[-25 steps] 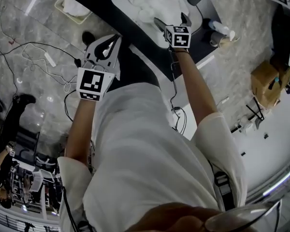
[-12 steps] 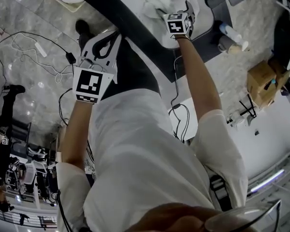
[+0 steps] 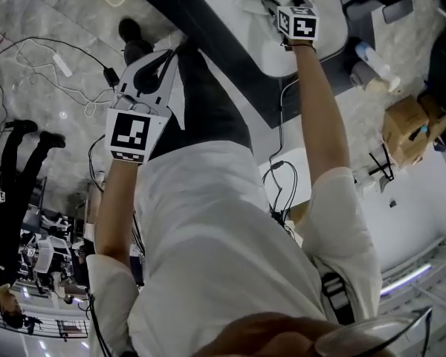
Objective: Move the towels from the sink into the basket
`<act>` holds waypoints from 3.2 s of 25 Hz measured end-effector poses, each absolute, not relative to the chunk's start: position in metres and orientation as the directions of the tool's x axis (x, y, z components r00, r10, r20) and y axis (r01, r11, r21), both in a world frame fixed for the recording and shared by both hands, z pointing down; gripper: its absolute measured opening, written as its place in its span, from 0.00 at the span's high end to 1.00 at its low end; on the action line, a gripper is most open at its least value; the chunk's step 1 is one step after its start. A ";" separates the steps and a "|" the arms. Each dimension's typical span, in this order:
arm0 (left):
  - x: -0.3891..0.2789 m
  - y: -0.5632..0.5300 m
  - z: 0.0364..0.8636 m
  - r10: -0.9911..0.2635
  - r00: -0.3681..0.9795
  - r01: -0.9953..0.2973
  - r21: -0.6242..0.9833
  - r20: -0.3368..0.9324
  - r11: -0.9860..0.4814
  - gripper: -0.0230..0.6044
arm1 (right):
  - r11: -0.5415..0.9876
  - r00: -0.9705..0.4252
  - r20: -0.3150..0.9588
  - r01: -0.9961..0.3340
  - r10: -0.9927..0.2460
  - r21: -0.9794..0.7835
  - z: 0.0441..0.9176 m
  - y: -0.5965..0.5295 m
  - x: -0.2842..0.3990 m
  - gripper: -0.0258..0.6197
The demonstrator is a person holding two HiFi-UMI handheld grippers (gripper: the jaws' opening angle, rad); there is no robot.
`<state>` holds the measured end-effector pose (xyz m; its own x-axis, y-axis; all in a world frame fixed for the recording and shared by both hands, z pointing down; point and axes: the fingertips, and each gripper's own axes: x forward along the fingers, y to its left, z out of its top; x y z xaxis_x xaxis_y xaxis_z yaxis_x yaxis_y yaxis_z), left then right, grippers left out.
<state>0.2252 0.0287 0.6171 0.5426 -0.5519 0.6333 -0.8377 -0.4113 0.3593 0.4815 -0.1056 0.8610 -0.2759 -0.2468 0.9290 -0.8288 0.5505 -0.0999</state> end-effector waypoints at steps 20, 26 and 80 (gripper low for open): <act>0.168 0.017 0.539 -0.612 0.518 -0.854 0.324 0.598 -0.406 0.95 | 0.475 -0.350 0.874 -0.865 -0.336 -0.164 0.721 -0.086 0.435 0.72; 0.150 0.016 0.505 -0.615 0.527 -0.847 0.299 0.587 -0.440 0.95 | 0.440 -0.364 0.823 -0.884 -0.435 -0.158 0.637 -0.083 0.420 0.72; -0.110 0.094 0.363 -0.856 0.334 -0.933 0.270 0.395 -0.239 0.95 | 0.793 -0.782 0.363 -0.588 -0.507 -0.160 0.311 -0.003 0.066 0.72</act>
